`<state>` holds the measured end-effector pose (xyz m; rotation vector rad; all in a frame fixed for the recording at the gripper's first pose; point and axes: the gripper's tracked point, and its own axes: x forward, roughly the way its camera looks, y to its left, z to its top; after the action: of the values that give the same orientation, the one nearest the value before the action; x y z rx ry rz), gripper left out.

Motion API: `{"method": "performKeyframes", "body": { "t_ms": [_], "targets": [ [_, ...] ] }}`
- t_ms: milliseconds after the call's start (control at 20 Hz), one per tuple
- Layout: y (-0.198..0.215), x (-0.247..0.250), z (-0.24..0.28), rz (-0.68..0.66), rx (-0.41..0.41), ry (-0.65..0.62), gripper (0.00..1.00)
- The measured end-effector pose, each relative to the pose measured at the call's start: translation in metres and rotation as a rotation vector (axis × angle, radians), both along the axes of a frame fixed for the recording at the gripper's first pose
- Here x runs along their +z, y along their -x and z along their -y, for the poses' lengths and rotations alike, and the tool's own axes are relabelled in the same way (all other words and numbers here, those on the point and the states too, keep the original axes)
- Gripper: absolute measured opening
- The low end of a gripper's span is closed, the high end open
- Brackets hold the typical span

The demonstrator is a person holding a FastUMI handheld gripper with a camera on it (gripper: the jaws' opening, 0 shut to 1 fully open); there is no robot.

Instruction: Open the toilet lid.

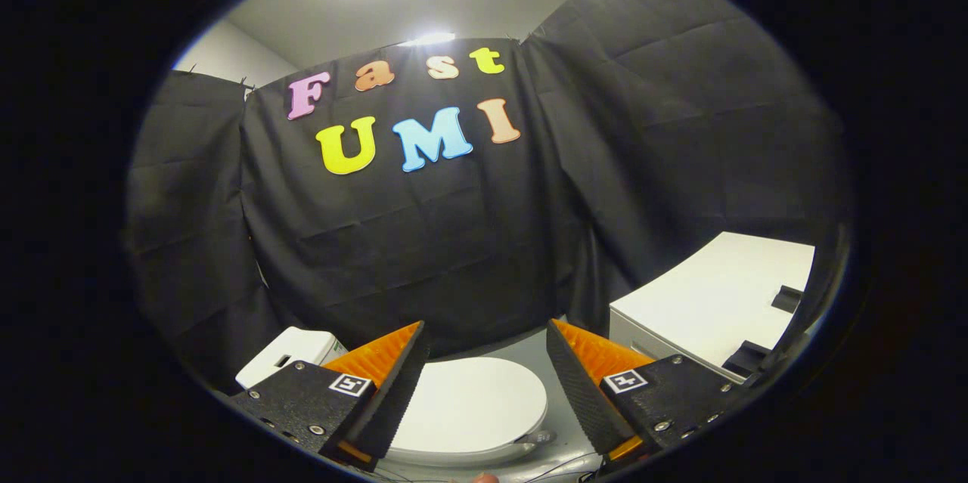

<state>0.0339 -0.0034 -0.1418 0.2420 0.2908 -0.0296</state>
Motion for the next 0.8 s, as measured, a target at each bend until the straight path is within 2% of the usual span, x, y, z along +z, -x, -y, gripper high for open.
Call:
{"method": "performKeyframes", "body": {
  "t_ms": [150,400,550,800],
  "targets": [
    [-0.006,-0.056,0.000,-0.080,0.004,0.022,0.96],
    [0.005,-0.142,-0.023,-0.248,0.073,0.042,0.96],
    [0.013,-0.171,-0.033,-0.306,0.098,0.020,0.96],
    [0.024,-0.201,-0.034,-0.364,0.085,-0.007,0.96]
  ]
}}
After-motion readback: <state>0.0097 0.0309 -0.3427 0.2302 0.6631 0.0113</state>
